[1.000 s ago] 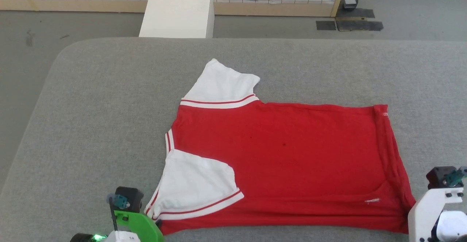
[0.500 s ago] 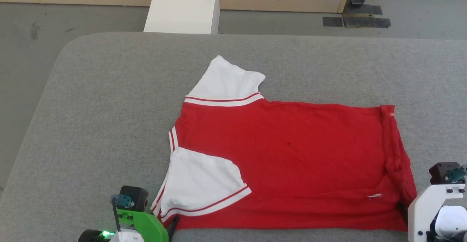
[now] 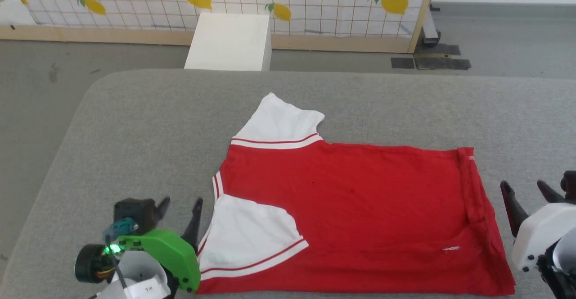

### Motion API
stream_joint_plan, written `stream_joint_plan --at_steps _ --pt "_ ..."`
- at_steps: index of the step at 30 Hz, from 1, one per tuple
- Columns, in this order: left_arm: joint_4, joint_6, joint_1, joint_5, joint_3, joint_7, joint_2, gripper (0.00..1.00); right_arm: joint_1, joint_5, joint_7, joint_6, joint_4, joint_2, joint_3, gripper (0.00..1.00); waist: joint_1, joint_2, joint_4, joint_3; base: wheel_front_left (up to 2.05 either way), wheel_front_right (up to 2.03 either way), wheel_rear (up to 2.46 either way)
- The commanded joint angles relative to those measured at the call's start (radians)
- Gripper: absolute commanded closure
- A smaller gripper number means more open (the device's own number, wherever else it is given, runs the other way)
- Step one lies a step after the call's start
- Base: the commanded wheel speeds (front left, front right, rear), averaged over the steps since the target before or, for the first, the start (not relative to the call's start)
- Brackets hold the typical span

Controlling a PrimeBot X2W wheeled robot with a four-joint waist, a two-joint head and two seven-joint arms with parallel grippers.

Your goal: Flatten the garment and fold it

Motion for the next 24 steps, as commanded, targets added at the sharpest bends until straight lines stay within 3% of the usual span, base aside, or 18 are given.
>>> stream_joint_plan --at_steps 1,6,11,19,24 --pt "-0.006 0.006 -0.008 0.018 0.015 -0.052 -0.016 0.00 -0.016 0.001 -0.051 -0.002 -0.016 0.009 0.008 0.00 0.0000 -0.0001 -0.012 -0.007 0.00 0.00 0.00" --pt "0.001 -0.017 0.007 0.039 0.051 -0.255 -0.059 0.00 0.006 -0.014 -0.283 -0.002 -0.056 0.047 0.028 0.00 0.0000 -0.0001 -0.026 -0.003 0.00 0.00 0.00" --pt "0.037 -0.060 0.007 0.065 0.066 -0.314 -0.080 0.00 0.039 -0.052 -0.460 -0.002 -0.055 0.096 0.027 0.00 0.0000 -0.0001 -0.046 0.007 0.00 0.00 0.00" --pt "0.103 -0.108 -0.043 0.137 0.047 -0.325 -0.083 0.00 0.040 -0.071 -0.533 -0.002 0.015 0.126 0.040 0.00 0.0000 -0.0001 -0.088 0.029 0.00 0.00 0.00" --pt "0.120 -0.139 -0.127 0.163 0.034 -0.288 -0.054 0.00 0.018 -0.085 -0.536 -0.002 0.013 0.133 0.034 0.00 0.0000 -0.0001 -0.131 0.070 0.00 0.00 0.00"
